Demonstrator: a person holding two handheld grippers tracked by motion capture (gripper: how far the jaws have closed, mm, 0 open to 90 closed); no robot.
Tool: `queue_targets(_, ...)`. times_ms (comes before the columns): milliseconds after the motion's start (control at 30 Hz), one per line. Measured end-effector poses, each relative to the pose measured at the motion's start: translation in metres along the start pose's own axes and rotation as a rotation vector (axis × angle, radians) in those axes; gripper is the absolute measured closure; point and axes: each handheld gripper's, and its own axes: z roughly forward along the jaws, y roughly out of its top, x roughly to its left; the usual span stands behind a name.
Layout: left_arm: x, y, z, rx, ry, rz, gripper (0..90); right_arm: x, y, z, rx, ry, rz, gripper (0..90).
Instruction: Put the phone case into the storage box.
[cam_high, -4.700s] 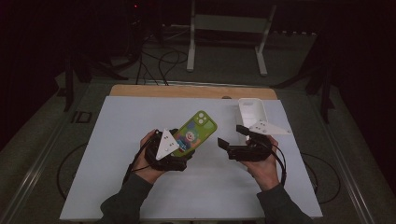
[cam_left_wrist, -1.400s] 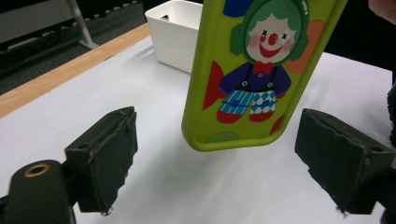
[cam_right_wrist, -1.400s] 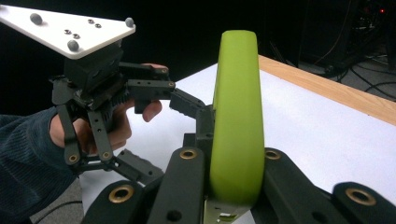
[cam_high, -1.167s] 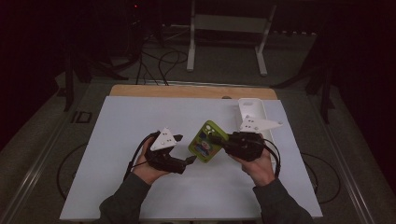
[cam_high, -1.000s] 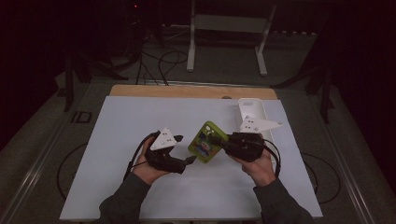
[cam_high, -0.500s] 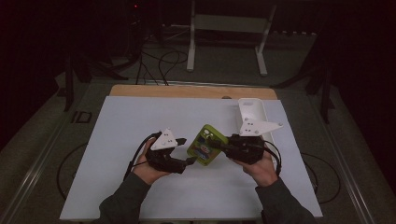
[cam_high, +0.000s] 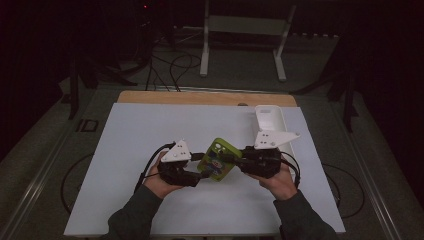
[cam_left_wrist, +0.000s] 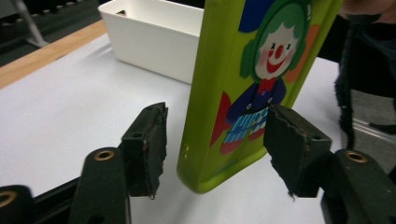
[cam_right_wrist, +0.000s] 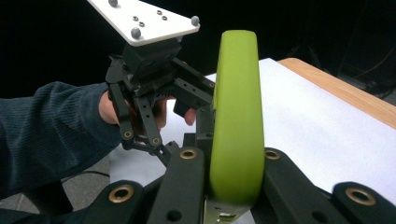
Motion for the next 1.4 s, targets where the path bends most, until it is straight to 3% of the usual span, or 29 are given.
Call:
queue_targets(200,-0.0024,-0.0002,0.0014,-0.005,-0.056,0.015,47.1,0.0017,0.0004,0.0020,0.001,0.037,-0.021,86.3)
queue_targets(367,-0.0032,-0.0007,0.0018,0.000,-0.076,0.024,49.3,0.0034,0.0003,0.0019,0.009,0.053,-0.039,86.3)
queue_targets(633,-0.0032,-0.0014,0.0026,0.007,-0.084,0.038,52.9,0.0046,0.0000,0.0010,0.020,0.070,-0.068,86.3)
queue_targets(1000,-0.0047,-0.0030,0.0012,0.010,-0.094,0.060,71.4,-0.0013,-0.0006,-0.0024,0.011,0.072,-0.072,85.8)
queue_targets(1167,-0.0064,-0.0050,0.0025,0.021,-0.094,0.067,77.5,-0.0022,-0.0008,-0.0018,0.019,0.084,-0.078,78.9)
queue_targets(1400,-0.0090,-0.0048,0.0047,0.021,-0.063,0.074,77.8,-0.0042,-0.0011,-0.0011,0.025,0.036,-0.064,64.0)
